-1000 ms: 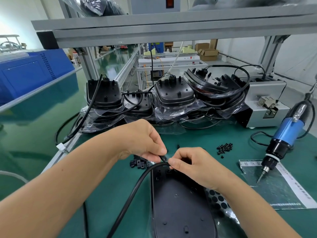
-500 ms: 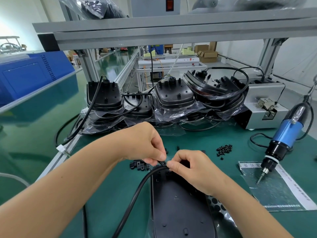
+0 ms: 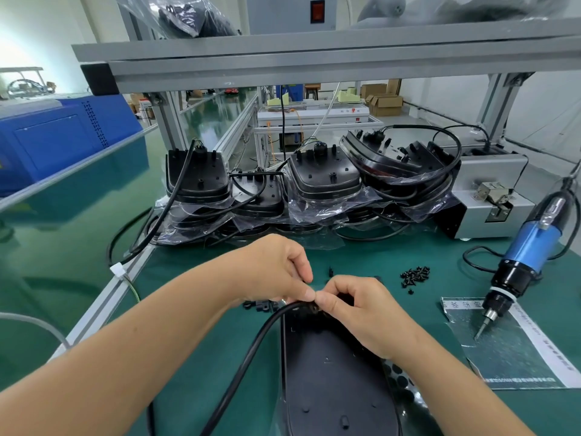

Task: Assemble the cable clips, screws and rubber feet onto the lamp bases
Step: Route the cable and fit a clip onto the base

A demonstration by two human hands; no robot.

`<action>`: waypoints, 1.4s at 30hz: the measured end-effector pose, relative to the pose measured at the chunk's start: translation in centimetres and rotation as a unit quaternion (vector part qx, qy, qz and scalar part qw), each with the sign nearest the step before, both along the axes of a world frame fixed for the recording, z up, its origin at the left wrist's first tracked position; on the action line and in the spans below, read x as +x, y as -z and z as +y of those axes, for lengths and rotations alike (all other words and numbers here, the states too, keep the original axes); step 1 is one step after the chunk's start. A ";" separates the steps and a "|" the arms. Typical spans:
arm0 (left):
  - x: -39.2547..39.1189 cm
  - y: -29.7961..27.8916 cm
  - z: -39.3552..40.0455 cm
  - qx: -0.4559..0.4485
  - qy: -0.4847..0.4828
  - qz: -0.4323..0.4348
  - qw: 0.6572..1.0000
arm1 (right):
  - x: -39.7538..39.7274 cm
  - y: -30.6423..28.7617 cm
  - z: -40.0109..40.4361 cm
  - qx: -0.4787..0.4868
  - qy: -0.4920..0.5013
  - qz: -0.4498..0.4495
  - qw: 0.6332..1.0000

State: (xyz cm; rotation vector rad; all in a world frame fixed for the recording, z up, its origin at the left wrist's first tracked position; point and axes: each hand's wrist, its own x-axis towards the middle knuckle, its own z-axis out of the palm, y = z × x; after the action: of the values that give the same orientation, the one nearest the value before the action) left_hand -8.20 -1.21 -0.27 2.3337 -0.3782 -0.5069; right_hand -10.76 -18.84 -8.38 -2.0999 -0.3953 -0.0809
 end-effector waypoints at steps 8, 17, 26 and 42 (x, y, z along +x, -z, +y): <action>-1.1 2.0 -0.3 -0.134 -0.071 0.154 0.976 | 0.0 -0.7 -1.8 -0.014 -0.061 0.042 0.997; -0.6 2.0 -0.8 -0.027 -0.050 0.028 0.998 | -0.1 0.1 -1.0 -0.005 -0.022 0.001 1.000; -1.2 4.6 0.2 -0.086 -0.046 -0.091 0.991 | -0.3 0.6 -0.9 -0.018 0.011 -0.024 0.999; 1.5 0.4 -4.2 -0.010 0.048 -0.151 0.987 | 1.9 0.6 -8.9 -0.271 0.330 0.084 0.900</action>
State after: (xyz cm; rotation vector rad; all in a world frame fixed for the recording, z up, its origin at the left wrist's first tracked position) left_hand -6.72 -5.39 -0.63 2.3847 -0.6363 -0.1900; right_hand -8.90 -27.75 -8.97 -2.6862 0.4744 -0.2034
